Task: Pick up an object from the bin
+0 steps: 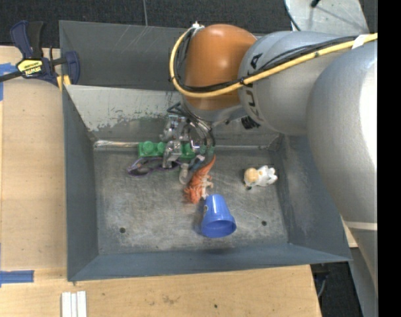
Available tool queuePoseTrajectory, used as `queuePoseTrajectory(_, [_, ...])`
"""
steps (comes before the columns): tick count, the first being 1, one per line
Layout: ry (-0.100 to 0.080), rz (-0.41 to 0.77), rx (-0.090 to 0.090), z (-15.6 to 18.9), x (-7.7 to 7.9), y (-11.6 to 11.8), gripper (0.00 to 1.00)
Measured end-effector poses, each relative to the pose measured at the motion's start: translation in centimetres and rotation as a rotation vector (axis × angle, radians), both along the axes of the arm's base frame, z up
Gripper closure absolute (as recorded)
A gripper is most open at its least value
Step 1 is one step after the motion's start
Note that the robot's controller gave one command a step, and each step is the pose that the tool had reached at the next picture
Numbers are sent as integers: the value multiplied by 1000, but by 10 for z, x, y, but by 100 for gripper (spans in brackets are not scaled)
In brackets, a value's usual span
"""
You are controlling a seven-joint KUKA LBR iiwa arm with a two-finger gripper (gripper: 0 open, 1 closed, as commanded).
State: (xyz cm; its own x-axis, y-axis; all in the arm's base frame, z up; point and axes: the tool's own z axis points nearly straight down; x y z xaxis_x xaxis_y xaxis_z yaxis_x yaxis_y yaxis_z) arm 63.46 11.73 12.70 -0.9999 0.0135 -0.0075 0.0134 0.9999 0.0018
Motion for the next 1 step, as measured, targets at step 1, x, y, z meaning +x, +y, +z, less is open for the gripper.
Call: queuePoseTrajectory(1, [3,0,0,32,0,0,100])
